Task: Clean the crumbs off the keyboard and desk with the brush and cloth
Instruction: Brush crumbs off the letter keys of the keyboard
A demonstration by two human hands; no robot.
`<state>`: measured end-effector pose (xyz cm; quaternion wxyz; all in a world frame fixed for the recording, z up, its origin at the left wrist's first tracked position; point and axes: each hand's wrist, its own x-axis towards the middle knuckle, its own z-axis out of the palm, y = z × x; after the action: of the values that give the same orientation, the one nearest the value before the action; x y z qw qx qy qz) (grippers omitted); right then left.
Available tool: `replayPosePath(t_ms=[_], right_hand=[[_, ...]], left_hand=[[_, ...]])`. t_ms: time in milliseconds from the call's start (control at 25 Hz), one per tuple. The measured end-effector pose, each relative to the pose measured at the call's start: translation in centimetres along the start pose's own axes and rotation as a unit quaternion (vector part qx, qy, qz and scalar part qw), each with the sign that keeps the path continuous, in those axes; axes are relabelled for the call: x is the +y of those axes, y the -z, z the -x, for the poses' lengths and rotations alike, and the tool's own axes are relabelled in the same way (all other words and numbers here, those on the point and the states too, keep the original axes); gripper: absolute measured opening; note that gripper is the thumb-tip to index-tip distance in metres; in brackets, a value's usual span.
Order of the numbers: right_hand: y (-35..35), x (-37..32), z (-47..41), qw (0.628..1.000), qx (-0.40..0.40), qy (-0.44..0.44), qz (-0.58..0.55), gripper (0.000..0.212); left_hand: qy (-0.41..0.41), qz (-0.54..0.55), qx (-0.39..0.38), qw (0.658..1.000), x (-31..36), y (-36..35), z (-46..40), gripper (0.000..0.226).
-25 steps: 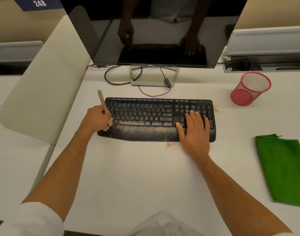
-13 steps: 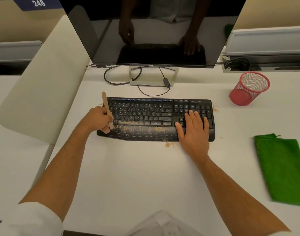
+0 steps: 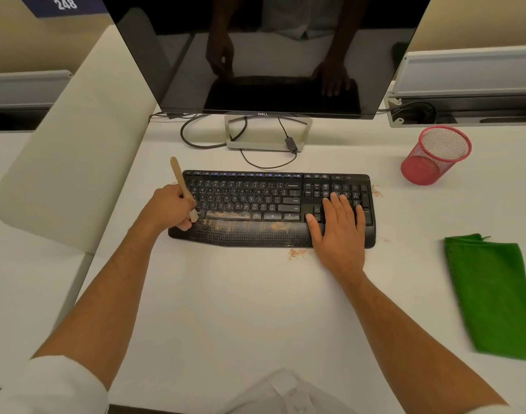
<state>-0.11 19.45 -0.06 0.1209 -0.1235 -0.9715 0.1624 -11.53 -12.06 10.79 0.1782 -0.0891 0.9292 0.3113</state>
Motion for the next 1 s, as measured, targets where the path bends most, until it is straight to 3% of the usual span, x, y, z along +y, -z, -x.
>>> replayPosePath(t_ms=[120,240,480,680,760,1000], right_hand=[[0.0,0.0,0.0,1.000,0.002,-0.003,0.001,0.063],[0.0,0.0,0.1,1.000,0.004,-0.001,-0.002,0.062],[0.0,0.0,0.1,1.000,0.003,-0.001,-0.001,0.061],[0.0,-0.1,0.1,1.000,0.001,-0.002,-0.002,0.062],[0.1,-0.1,0.0,1.000,0.000,-0.001,-0.003,0.062],[0.0,0.0,0.0,1.000,-0.002,-0.002,0.000,0.063]], left_hand=[[-0.058,0.014,0.068,0.996,-0.1,-0.5,-0.1,0.021],[-0.115,0.023,0.081,0.990,-0.6,-1.4,0.3,0.021],[0.011,-0.037,-0.046,0.998,0.3,-0.1,-0.4,0.010],[-0.069,0.027,0.090,0.993,-0.2,-0.8,-0.4,0.022],[-0.081,0.007,0.109,0.991,-0.7,-1.2,-0.5,0.024],[0.017,-0.085,-0.024,0.996,0.7,0.1,-0.8,0.010]])
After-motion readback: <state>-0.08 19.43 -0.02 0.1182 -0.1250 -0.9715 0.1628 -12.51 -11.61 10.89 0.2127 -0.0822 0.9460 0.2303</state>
